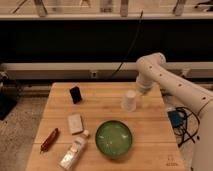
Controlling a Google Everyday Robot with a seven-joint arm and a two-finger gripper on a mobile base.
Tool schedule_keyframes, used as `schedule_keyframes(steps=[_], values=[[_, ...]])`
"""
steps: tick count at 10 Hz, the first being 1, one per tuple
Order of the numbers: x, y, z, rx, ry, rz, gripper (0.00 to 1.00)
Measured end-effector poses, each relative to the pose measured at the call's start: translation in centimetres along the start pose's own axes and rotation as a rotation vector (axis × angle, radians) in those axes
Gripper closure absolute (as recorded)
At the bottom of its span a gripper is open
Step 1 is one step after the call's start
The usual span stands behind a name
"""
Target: Place the ceramic cup over the eraser
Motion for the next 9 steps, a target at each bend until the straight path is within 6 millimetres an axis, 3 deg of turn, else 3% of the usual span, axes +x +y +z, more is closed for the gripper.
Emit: schedule_keyframes(steps=[9], values=[[-0.7, -1.2, 1.3, -0.024, 0.001, -0.048, 0.20]])
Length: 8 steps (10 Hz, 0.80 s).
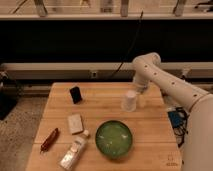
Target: Place the ceramic cup over the eraser
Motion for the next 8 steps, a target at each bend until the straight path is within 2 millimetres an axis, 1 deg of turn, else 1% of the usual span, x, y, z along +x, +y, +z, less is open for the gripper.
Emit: schedule_keyframes(steps=[8], values=[[-0.26, -0.28, 0.75, -0.006, -0.004, -0.018, 0.20]])
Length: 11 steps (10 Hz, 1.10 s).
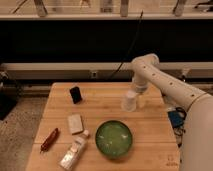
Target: Place the ceramic cup over the eraser
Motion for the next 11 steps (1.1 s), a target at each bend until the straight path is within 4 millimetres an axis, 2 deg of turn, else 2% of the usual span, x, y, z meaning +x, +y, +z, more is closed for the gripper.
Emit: schedule_keyframes(steps=[11], values=[[-0.14, 0.00, 0.43, -0.002, -0.007, -0.012, 0.20]])
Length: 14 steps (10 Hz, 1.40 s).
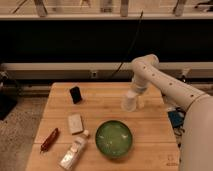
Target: Place the ceramic cup over the eraser
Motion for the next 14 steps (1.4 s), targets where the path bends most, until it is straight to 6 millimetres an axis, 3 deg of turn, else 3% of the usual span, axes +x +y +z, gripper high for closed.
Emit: schedule_keyframes(steps=[14], values=[[-0.35, -0.04, 0.05, 0.008, -0.009, -0.022, 0.20]])
